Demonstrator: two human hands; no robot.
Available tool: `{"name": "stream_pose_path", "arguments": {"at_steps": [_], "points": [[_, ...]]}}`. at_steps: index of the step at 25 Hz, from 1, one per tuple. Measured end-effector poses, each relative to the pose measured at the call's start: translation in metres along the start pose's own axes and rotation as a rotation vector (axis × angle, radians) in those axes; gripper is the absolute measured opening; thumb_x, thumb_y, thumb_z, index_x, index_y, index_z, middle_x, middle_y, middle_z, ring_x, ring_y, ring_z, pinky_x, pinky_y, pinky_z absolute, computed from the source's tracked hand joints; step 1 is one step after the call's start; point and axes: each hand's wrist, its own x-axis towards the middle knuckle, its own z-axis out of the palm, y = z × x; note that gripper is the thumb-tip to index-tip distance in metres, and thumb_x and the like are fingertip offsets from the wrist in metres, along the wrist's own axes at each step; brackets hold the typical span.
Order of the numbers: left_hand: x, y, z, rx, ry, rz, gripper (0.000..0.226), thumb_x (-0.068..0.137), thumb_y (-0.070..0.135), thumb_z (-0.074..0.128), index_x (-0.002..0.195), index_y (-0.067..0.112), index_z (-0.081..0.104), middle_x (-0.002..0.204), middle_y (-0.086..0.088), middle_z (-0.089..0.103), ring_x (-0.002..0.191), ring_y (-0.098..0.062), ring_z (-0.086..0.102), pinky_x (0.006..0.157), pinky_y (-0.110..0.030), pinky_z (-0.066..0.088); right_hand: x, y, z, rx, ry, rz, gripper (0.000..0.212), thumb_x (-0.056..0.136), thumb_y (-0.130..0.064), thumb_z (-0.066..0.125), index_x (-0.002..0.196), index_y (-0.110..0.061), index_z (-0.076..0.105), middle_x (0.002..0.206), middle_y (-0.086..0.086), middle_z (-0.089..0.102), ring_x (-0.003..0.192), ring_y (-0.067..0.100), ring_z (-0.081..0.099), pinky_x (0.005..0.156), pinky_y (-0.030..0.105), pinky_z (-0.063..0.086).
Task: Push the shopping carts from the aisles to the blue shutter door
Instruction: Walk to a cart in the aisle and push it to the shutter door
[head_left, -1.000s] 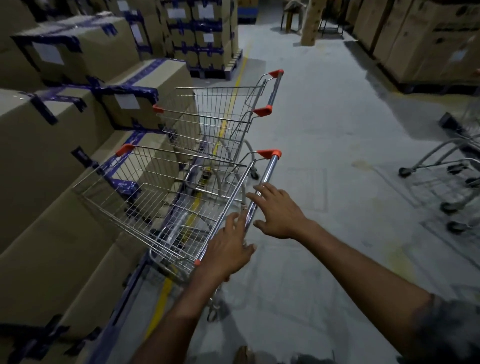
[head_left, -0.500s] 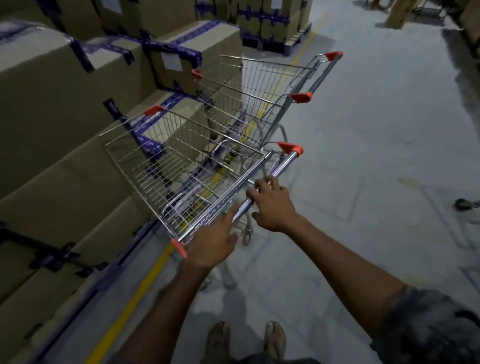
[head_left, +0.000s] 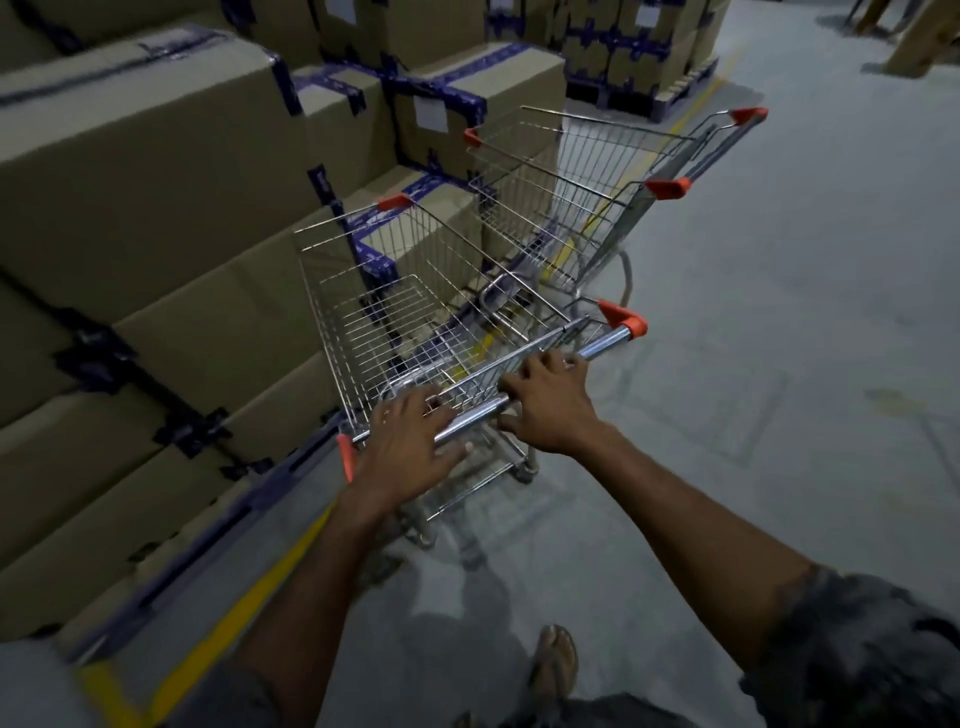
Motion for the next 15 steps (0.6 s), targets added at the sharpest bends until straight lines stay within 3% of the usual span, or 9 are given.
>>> {"name": "stream_pose_path", "arguments": {"at_steps": [2, 4, 7, 10, 13, 15], "points": [[-0.02, 0.006, -0.004, 0.063, 0.079, -0.012, 0.047, 0.089, 0.063, 0.058, 0.119, 0.029, 0.067, 0.149, -0.005, 0.048, 0.138, -0.029, 0.04, 0.111, -0.054, 0.023, -0.012, -0.011, 0.003, 0.04, 0.002, -0.02, 0.042, 0.083, -0.066, 0.064, 0.112, -0.036, 0.061, 0.124, 0.0, 0.049, 0.128, 0.026, 0.036, 0.109, 0.054, 0.023], [-0.039, 0.014, 0.0, 0.12, 0.103, -0.026, 0.048, 0.086, 0.06, 0.056, 0.116, 0.025, 0.068, 0.15, -0.008, 0.05, 0.14, -0.033, 0.039, 0.112, -0.057, 0.022, -0.027, -0.016, 0.008, 0.055, 0.018, -0.073, 0.04, 0.077, -0.061, 0.07, 0.107, -0.035, 0.063, 0.144, 0.001, 0.041, 0.14, 0.029, 0.03, 0.111, 0.055, 0.021], [-0.057, 0.027, 0.002, 0.076, 0.009, -0.099, 0.056, 0.086, 0.059, 0.048, 0.116, 0.02, 0.073, 0.158, -0.012, 0.041, 0.149, -0.039, 0.029, 0.118, -0.065, 0.016, -0.051, -0.022, 0.012, 0.06, 0.02, -0.168, 0.03, 0.074, -0.055, 0.072, 0.094, -0.034, 0.067, 0.167, -0.001, 0.02, 0.155, 0.031, 0.01, 0.116, 0.058, 0.016], [-0.071, 0.046, -0.001, 0.121, -0.15, -0.102, 0.055, 0.091, 0.063, 0.049, 0.12, 0.023, 0.074, 0.163, -0.005, 0.034, 0.152, -0.036, 0.021, 0.121, -0.063, 0.009, -0.072, -0.031, 0.009, -0.005, -0.092, -0.198, 0.023, 0.078, -0.051, 0.068, 0.09, -0.033, 0.074, 0.169, -0.002, 0.022, 0.156, 0.03, 0.012, 0.118, 0.059, 0.019], [-0.091, 0.063, -0.001, 0.042, -0.224, -0.143, 0.056, 0.088, 0.064, 0.049, 0.121, 0.023, 0.072, 0.164, 0.0, 0.033, 0.146, -0.033, 0.034, 0.117, -0.059, 0.026, -0.093, -0.037, 0.006, -0.088, -0.265, -0.164, 0.033, 0.082, -0.049, 0.067, 0.105, -0.028, 0.079, 0.164, -0.005, 0.035, 0.148, 0.026, 0.03, 0.111, 0.046, 0.04], [-0.106, 0.073, 0.002, -0.008, -0.222, -0.153, 0.056, 0.087, 0.063, 0.052, 0.123, 0.024, 0.071, 0.165, 0.002, 0.032, 0.144, -0.032, 0.038, 0.11, -0.051, 0.038, -0.111, -0.038, 0.007, -0.086, -0.252, -0.142, 0.032, 0.082, -0.046, 0.066, 0.106, -0.028, 0.079, 0.16, -0.008, 0.04, 0.145, 0.024, 0.034, 0.099, 0.041, 0.049]]}}
